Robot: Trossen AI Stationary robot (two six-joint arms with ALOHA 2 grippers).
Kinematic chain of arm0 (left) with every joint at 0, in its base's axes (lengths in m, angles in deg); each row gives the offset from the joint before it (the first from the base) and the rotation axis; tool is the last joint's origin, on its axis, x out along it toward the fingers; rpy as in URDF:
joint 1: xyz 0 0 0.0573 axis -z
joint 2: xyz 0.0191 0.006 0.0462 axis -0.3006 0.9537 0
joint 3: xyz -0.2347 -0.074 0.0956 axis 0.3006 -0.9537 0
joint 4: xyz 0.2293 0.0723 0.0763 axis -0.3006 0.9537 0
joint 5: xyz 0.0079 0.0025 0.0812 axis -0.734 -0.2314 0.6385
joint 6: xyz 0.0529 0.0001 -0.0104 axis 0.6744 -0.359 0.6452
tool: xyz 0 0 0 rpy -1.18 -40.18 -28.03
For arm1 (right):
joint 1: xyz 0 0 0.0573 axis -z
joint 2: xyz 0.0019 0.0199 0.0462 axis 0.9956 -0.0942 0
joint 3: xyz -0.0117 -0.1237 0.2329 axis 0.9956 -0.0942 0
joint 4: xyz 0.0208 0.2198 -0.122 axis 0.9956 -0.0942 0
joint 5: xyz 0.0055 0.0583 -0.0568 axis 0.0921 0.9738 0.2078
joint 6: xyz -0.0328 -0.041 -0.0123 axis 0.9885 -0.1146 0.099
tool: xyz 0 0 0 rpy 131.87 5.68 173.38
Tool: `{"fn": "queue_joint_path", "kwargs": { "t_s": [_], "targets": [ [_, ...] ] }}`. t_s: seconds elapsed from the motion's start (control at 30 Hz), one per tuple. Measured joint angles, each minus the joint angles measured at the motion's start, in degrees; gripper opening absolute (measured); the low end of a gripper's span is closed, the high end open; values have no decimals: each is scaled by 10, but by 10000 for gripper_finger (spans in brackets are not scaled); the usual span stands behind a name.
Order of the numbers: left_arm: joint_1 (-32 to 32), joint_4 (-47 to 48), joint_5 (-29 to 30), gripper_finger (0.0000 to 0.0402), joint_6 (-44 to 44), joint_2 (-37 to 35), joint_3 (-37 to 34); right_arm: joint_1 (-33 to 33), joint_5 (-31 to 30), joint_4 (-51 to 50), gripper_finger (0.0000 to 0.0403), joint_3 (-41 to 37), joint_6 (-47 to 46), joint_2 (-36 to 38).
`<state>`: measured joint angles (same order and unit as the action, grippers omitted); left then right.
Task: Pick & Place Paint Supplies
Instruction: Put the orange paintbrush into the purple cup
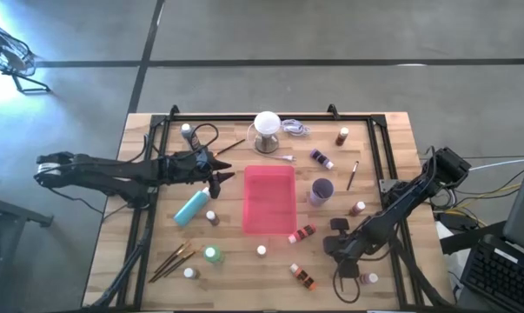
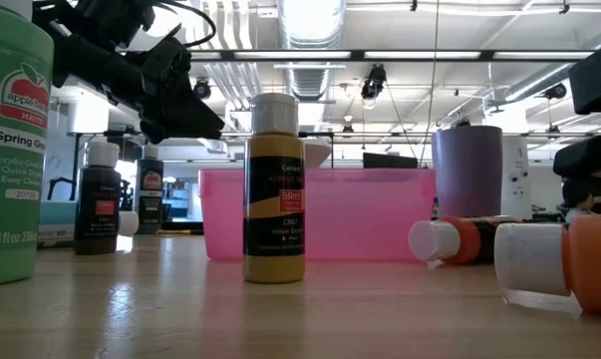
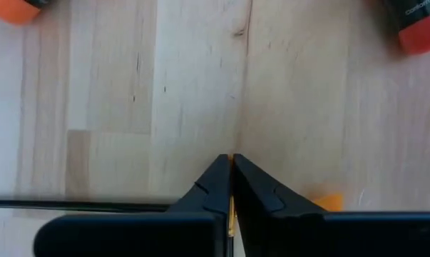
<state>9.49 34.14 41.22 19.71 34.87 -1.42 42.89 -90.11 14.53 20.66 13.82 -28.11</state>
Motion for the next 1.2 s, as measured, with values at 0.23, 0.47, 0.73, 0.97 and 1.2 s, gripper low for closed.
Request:
{"fn": "queue_joint_path", "kwargs": {
  "t_s": [0.23,0.47,0.73,0.97,1.2],
  "targets": [
    [0,0,0,165,0,0,0,0,-2,-20,8,13,2,1],
    [0,0,0,165,0,0,0,1,-40,-141,8,86,34,10],
    [0,0,0,165,0,0,0,1,-113,-236,8,164,63,14],
    [0,0,0,165,0,0,0,11,-223,-287,8,217,76,15],
    [0,1,0,165,0,0,0,33,-295,-287,8,251,136,30]
  ]
}}
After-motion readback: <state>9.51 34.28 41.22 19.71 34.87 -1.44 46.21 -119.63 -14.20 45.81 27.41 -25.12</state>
